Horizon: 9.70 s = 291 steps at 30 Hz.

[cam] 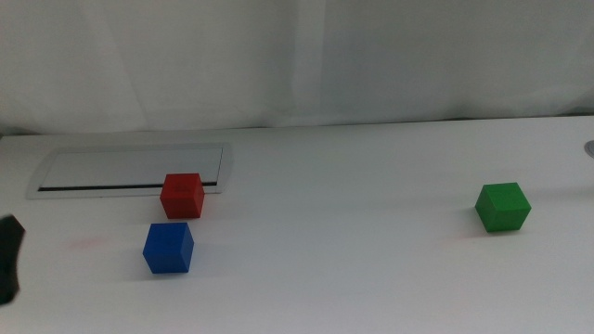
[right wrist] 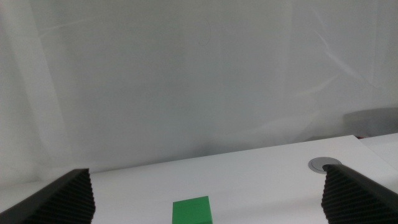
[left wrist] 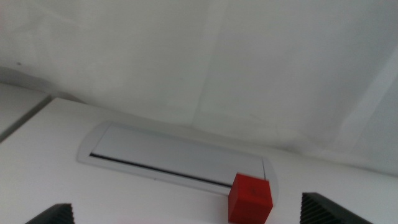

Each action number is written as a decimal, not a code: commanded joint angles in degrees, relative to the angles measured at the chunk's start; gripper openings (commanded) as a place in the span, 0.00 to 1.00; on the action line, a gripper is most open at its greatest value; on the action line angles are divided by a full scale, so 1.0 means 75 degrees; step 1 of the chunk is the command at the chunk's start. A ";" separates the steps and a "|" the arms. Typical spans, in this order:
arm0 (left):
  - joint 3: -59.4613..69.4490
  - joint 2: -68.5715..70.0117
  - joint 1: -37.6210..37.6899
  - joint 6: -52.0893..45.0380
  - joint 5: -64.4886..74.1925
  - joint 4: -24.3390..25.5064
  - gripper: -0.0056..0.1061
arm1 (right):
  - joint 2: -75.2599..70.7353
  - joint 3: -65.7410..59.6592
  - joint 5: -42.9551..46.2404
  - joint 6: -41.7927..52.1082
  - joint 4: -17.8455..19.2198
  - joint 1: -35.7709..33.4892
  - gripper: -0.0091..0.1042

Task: Stack red cubes first, then green, then blue cubes in a specific spot.

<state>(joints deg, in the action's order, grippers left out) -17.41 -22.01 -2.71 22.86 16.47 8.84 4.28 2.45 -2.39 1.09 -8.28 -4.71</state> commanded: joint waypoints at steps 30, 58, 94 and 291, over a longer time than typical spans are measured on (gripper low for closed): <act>-0.8752 -0.8269 0.2326 -0.0156 0.4352 0.0109 0.86 | -0.0014 -0.0040 0.0079 0.0049 0.0047 0.0028 0.99; -0.9450 -1.2138 0.2486 0.0212 0.4661 0.0313 0.86 | -0.0014 -0.0040 0.0079 0.0049 0.0047 0.0028 0.99; -0.9450 -1.3299 0.2258 -0.0554 0.4195 -0.0295 0.78 | -0.0014 -0.0040 0.0079 0.0049 0.0025 0.0028 0.99; 0.2578 0.1138 0.0808 -0.0652 -0.2310 -0.0035 0.02 | 0.7486 0.7525 -0.5936 0.0122 0.0234 0.0028 0.96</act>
<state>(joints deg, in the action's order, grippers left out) -0.20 -13.95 3.37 17.50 0.00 8.73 56.83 57.37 -44.85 1.34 -7.04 -4.71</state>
